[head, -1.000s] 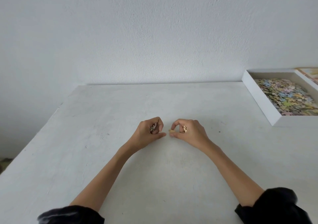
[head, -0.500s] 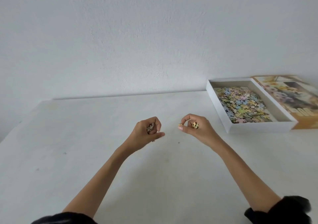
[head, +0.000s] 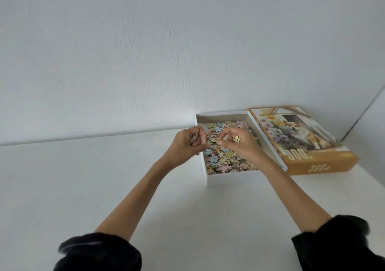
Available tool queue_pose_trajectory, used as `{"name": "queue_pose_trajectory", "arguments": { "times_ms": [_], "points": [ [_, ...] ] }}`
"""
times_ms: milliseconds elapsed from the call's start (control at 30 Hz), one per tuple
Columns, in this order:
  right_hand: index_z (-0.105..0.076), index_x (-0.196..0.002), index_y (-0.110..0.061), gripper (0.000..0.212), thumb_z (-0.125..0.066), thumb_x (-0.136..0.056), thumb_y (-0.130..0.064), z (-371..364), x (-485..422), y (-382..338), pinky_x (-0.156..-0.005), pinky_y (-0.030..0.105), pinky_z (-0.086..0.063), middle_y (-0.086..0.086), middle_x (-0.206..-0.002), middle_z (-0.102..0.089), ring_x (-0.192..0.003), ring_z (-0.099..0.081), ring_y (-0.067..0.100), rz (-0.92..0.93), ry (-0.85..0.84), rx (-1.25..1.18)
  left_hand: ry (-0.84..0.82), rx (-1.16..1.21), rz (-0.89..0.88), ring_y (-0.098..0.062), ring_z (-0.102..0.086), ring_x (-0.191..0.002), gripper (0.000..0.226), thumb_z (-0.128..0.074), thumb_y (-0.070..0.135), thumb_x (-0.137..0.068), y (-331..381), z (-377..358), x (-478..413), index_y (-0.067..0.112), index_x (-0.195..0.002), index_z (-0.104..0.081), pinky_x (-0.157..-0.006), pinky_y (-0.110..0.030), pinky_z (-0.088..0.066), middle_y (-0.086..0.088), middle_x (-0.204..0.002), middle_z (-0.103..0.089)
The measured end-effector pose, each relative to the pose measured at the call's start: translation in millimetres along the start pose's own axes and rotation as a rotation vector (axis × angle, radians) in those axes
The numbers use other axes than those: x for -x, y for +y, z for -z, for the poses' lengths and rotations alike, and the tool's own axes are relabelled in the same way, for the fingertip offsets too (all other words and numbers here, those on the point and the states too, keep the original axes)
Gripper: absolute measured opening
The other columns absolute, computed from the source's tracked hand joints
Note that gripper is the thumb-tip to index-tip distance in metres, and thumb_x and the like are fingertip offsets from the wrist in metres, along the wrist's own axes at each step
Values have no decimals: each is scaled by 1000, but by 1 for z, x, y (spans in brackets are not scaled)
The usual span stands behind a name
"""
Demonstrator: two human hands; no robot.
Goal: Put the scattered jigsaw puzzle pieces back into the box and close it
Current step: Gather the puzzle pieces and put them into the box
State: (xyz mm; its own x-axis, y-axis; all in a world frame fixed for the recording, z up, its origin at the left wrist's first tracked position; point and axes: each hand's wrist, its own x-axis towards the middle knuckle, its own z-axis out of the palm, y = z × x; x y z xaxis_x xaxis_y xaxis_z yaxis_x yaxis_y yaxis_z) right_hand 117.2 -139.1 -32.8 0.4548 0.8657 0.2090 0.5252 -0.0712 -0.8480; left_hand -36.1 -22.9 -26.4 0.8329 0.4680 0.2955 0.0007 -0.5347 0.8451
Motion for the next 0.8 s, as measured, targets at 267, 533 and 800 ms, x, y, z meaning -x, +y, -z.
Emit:
{"name": "queue_pose_trajectory", "arguments": {
  "times_ms": [267,533,800],
  "points": [
    [-63,-85,-18,7,-67,-80,-20,30,-20,45,-63,23,-41,-4,-75,-59,-70,-56,9,-124,78,71,54,-196,17,-4,-39,-49,17,-68,12,-79,-15,-71,-46,20,-85,-55,-53,-15,-35,9,-57,-44],
    [-65,-84,-19,16,-57,-80,-6,31,-16,60,-77,29,-50,-6,-94,-64,-86,-61,18,-42,106,238,35,-469,-31,-19,-48,-120,35,-60,31,-87,-32,-82,-50,16,-119,-60,-101,-35,-39,-3,-124,-57],
    [-67,-99,-19,19,-60,-81,-14,41,-21,67,-91,35,-40,8,-113,-54,-114,-43,27,59,293,653,-43,-1014,26,-35,-18,-141,52,-35,51,-90,-45,-77,-37,14,-123,-54,-114,-50,-19,-15,-145,-36]
  ]
}}
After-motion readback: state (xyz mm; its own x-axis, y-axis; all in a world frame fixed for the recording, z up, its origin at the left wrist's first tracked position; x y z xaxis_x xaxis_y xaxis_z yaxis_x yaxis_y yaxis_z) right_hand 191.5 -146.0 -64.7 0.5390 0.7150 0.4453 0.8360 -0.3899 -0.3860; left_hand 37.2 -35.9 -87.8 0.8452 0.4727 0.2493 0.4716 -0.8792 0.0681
